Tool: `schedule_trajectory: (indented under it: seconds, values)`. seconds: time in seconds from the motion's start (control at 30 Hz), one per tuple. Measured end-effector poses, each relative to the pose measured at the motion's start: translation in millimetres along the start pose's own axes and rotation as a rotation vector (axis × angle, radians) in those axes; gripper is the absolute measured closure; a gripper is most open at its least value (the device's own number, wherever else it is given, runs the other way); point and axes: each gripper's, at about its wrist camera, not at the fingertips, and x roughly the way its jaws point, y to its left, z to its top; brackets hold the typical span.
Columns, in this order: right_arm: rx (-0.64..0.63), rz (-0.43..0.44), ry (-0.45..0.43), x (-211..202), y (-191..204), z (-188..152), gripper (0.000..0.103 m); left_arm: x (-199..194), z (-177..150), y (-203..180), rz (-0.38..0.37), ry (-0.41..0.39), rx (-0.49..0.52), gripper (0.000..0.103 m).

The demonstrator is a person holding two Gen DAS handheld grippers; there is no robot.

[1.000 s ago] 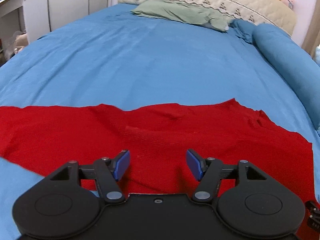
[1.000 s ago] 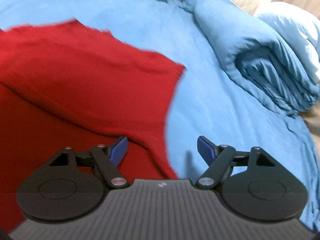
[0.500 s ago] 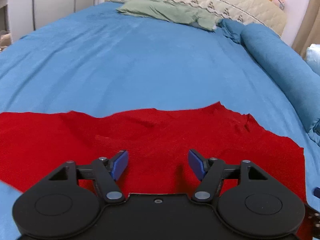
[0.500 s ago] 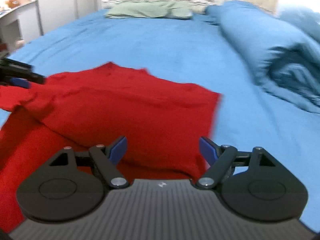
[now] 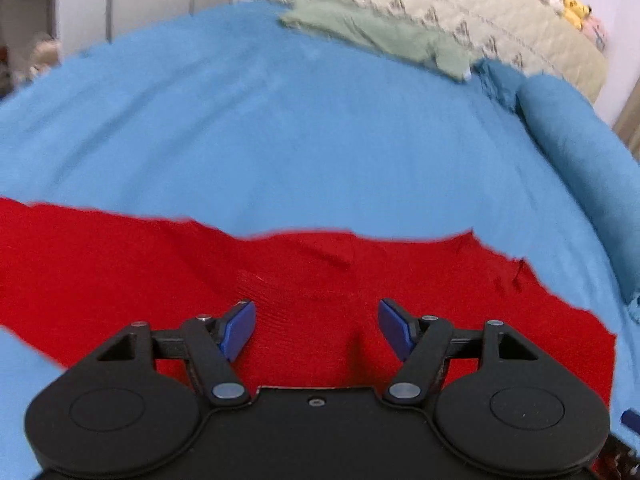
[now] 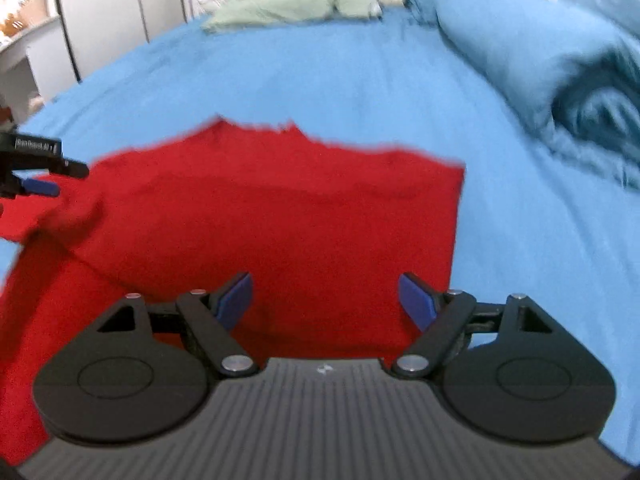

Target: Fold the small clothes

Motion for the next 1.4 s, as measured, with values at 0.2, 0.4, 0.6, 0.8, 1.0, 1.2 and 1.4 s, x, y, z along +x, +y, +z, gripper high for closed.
schedule_trajectory:
  seconds: [0.2,0.4,0.6,0.8,1.0,1.2,1.4]
  values:
    - [0.009,0.049,-0.093,-63,42,61,0.0,-114,20,21,0.076,-0.133,-0.025,0.016]
    - [-0.005,0.129,-0.09,-108,109,101,0.0,-185,33,78,0.172,-0.209,-0.149,0.0]
    - [-0.063,0.194,-0.039,-97,187,97,0.0,-162,19,175,0.227,-0.17,-0.341,0.0]
    - [-0.052,0.179,0.014,-48,243,77,0.0,-95,10,279,0.241,-0.139,-0.512,0.018]
    - [-0.062,0.16,0.042,-3,280,57,0.0,-47,-3,331,0.254,-0.118,-0.619,0.04]
    - [-0.092,0.163,0.055,22,299,45,0.0,-40,-2,342,0.283,-0.183,-0.593,0.052]
    - [-0.084,0.153,0.047,29,299,44,0.0,-34,6,351,0.327,-0.176,-0.588,0.098]
